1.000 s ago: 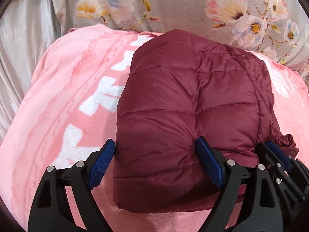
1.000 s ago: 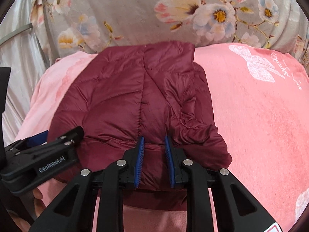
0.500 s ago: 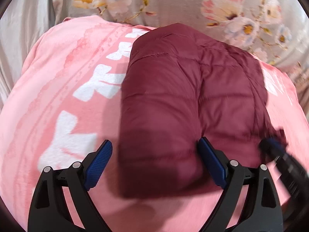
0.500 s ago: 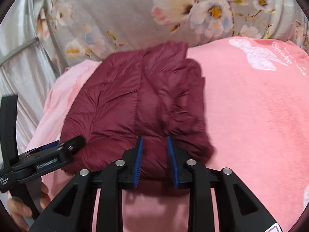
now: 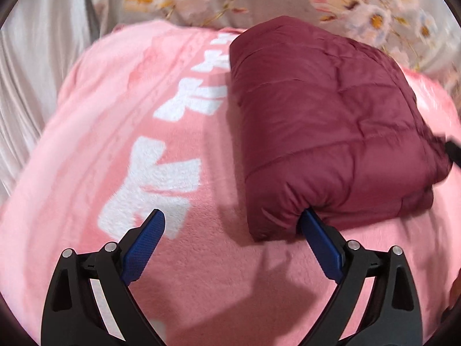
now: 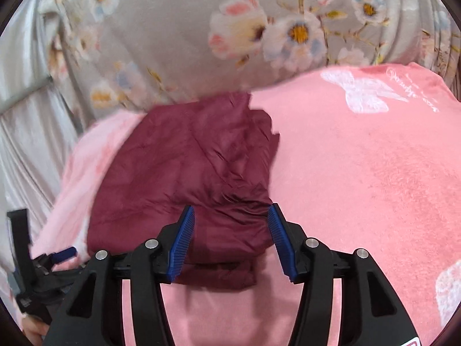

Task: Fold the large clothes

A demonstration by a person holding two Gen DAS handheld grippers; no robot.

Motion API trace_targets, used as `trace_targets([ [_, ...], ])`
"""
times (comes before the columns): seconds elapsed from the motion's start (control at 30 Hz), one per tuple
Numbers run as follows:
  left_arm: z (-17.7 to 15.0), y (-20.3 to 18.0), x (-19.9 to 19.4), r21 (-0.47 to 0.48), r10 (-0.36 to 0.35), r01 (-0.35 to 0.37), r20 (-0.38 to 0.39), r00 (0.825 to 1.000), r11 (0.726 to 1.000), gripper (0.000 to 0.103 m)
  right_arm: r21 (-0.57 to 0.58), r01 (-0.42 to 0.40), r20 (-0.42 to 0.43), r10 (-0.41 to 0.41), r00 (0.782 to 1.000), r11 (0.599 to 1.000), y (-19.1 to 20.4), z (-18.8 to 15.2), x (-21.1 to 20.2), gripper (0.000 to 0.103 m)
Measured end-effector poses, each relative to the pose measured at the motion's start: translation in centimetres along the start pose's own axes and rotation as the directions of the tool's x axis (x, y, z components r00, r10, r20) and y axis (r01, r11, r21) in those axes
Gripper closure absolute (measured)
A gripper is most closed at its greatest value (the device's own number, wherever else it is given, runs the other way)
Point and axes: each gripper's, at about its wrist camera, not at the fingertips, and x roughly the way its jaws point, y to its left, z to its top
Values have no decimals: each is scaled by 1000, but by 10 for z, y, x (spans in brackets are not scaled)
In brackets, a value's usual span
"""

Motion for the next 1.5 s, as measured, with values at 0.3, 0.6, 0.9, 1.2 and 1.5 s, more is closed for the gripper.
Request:
trace_targets([
  [0.3, -1, 6, 17, -55, 37, -39, -39, 999, 998, 9, -127, 90, -137, -108, 985, 988, 16, -25, 35, 90],
  [0.6, -7, -18, -23, -73, 32, -31, 13, 999, 997, 11, -120, 112, -76, -121, 990, 986, 24, -33, -1, 79],
  [0.9, 27, -32, -44, -51, 89, -84, 91, 992, 995, 10, -177, -31, -147, 5, 989, 984, 48, -31, -10, 87],
  [1.2, 27, -35, -3, -53, 87, -85, 37, 996, 995, 9, -175, 11, -187, -44, 981, 984, 36, -27, 44, 102],
  [1.5, 16, -32, 2, -104, 53, -48, 43, 998, 993, 7, -194, 75, -38, -83, 996, 978, 44, -33, 0, 86],
])
